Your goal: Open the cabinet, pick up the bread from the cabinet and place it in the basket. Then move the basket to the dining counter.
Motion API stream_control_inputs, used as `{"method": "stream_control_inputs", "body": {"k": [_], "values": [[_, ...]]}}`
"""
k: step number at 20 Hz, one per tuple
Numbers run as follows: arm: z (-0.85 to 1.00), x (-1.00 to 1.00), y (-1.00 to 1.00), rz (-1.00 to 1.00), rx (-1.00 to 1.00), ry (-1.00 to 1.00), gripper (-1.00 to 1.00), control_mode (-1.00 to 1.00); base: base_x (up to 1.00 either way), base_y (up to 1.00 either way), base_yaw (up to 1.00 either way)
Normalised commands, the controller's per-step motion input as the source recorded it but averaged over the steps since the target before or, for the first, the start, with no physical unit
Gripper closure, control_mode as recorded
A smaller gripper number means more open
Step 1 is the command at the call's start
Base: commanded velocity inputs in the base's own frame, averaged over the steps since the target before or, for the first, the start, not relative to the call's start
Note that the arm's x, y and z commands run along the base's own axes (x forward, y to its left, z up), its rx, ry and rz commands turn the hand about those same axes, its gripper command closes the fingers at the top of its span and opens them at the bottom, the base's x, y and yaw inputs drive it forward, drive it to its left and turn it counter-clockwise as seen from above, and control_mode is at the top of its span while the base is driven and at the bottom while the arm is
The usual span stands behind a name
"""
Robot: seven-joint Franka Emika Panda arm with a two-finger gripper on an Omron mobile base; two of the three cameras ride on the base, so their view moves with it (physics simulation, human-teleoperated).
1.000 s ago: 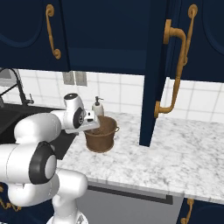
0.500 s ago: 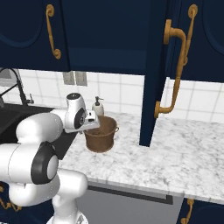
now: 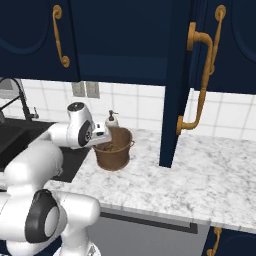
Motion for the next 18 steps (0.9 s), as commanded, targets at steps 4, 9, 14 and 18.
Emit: {"method": "stream_control_inputs", "body": {"k": [4, 9, 14, 18], "values": [[0.67, -0.68, 0.0, 0.01, 0.0, -0.1, 1.0, -1.0, 0.0, 0.0, 0.0], [0.83, -0.71, 0.01, 0.03, 0.0, -0.02, 1.0, -1.0, 0.0, 0.0, 0.0], [0.66, -0.56, 0.11, 0.02, 0.0, 0.05, 1.0, -1.0, 0.0, 0.0, 0.0], [0.81, -0.46, 0.0, 0.05, 0.0, 0.06, 1.0, -1.0, 0.0, 0.0, 0.0]]}}
